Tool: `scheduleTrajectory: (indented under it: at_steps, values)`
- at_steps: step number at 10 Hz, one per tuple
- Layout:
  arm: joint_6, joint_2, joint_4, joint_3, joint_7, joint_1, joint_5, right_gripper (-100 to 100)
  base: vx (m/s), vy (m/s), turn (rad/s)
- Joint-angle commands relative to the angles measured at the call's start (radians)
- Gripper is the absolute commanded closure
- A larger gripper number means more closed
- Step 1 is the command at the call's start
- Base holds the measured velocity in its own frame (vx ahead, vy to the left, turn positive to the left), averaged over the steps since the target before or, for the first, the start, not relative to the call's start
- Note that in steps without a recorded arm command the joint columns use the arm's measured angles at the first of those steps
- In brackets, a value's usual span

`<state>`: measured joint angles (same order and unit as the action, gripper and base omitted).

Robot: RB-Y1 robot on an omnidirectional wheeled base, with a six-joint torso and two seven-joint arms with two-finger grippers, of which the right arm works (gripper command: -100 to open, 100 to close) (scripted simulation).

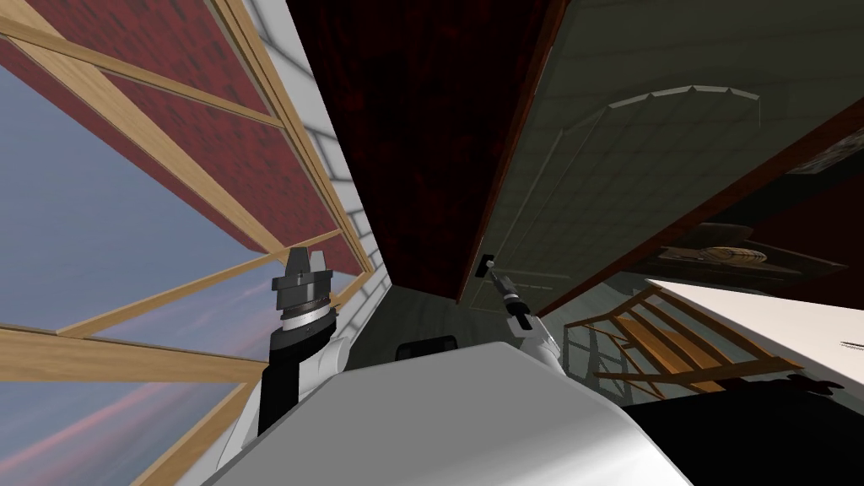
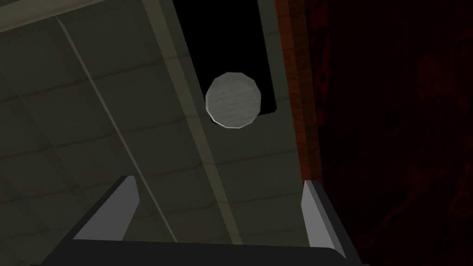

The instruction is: Pull the door open

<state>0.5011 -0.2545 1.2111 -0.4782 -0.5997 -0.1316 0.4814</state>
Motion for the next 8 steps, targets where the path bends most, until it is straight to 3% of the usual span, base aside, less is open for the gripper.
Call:
scheduleTrajectory:
  at_steps: [1, 5, 8]
  values:
    - [0.007, -0.004, 0.001, -0.010, -0.050, -0.011, 0.029, -100, -0.021, 0.043, 0.005]
    - [0.022, -0.016, 0.001, -0.030, -0.135, -0.031, 0.085, -100, -0.017, 0.048, 0.001]
    - [0.018, -0.012, -0.004, -0.032, -0.131, -0.022, 0.077, -100, 0.080, -0.022, 0.015]
